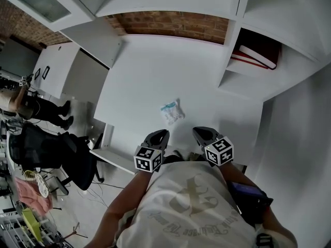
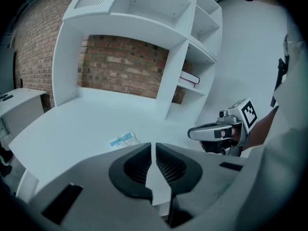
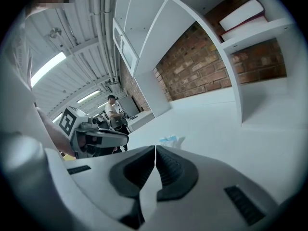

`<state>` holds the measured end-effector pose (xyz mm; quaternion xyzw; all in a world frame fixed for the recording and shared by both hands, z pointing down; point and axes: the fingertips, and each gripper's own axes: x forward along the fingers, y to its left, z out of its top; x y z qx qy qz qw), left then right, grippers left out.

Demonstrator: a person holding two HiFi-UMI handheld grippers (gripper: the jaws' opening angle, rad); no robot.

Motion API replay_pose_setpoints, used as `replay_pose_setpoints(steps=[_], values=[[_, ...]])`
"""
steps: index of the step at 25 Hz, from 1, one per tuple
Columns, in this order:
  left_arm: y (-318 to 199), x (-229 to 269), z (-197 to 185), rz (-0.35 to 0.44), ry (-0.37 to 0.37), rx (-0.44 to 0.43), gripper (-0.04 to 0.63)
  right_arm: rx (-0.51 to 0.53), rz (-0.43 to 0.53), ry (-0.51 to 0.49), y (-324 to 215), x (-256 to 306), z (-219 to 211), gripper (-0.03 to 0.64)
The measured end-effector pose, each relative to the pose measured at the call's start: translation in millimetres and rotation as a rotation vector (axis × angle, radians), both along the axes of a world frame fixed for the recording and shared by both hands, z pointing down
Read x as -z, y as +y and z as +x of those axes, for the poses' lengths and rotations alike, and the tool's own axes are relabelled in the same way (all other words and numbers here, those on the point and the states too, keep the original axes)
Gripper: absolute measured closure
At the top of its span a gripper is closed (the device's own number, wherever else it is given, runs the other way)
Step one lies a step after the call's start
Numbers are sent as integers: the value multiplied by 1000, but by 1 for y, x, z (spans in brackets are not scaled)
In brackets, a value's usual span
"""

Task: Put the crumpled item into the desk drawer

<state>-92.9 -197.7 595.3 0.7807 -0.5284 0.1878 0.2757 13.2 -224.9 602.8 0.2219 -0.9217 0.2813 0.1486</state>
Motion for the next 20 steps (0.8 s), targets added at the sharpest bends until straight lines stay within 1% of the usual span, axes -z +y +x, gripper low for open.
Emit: replay_pose_setpoints(steps=[2, 4, 9, 16, 20], values=[[-6, 0, -1, -3, -1, -7, 561, -3, 1, -1, -2, 0, 0, 592], [-11, -2, -1, -12, 1, -22, 518, -9, 3, -2, -3, 0, 0, 594], [-22, -11, -4, -47, 1, -50, 456, -34, 5, -2, -7, 2, 4, 593], [-38, -20, -11, -63, -35, -76, 437, -69, 0, 11, -10, -2, 11, 593], [-44, -31, -14, -82, -78, -102, 430, -83, -3, 13, -9, -4, 13, 593]])
